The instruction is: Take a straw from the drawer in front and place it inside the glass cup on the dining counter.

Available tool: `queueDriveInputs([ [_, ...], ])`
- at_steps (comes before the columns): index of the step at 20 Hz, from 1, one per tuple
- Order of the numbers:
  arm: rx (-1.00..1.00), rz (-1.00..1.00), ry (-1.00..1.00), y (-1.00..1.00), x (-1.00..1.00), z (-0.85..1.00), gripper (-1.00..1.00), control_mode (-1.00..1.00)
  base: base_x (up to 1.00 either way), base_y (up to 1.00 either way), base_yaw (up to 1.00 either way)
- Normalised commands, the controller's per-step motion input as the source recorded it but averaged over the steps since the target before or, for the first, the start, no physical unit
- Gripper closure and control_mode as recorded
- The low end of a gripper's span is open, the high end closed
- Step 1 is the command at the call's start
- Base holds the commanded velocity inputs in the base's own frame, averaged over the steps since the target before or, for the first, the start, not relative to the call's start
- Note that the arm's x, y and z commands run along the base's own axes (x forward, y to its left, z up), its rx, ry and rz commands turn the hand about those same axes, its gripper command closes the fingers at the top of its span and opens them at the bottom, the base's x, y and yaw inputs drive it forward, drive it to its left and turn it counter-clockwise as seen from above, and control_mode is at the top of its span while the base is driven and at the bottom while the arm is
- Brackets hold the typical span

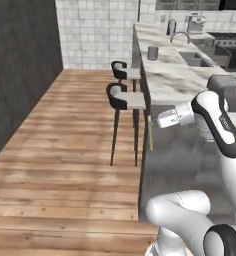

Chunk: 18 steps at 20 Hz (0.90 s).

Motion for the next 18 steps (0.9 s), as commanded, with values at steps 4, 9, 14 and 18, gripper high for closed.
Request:
queueDriveInputs([
  [4,0.0,0.0,0.0,0.0,0.0,0.0,1.0,1.0,0.18,0.69,-0.59],
  [9,0.0,0.0,0.0,0.0,0.0,0.0,1.0,1.0,0.06,0.93,-0.48],
  [14,0.0,0.0,0.0,0.0,0.0,0.0,1.0,1.0,0.05,1.0,-0.38],
  [18,0.0,0.0,0.0,0.0,0.0,0.0,1.0,1.0,0.21,1.0,-0.35],
])
